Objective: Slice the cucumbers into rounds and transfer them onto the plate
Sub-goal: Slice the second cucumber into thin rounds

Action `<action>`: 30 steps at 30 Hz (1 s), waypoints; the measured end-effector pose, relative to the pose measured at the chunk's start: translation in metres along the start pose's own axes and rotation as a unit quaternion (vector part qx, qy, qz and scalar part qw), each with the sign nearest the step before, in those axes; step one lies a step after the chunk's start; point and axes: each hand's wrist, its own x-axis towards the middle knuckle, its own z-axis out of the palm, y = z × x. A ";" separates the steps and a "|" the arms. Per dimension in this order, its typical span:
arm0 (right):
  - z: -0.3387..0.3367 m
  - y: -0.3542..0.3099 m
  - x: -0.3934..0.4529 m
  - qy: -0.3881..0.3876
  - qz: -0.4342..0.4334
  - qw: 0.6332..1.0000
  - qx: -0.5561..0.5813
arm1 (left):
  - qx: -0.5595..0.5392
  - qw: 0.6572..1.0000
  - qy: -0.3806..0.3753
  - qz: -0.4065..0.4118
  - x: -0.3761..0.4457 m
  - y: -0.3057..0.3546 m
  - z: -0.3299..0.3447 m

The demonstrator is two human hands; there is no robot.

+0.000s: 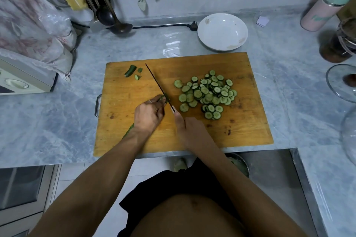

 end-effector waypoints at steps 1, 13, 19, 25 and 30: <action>0.002 -0.001 0.004 0.000 0.007 1.000 0.001 | -0.007 1.000 -0.002 -0.001 0.000 -0.002 0.001; -0.008 0.018 0.001 0.045 0.049 0.997 0.046 | -0.077 0.997 0.025 0.020 -0.005 0.003 -0.001; -0.014 0.020 -0.013 0.041 0.039 0.998 0.024 | -0.064 0.997 0.012 0.050 -0.002 0.000 0.006; -0.007 0.012 -0.023 0.024 0.003 1.000 -0.007 | -0.040 0.998 -0.014 0.037 -0.002 -0.001 0.003; -0.006 0.013 -0.029 0.030 -0.004 1.000 0.004 | -0.043 0.999 -0.008 0.026 -0.003 0.004 0.000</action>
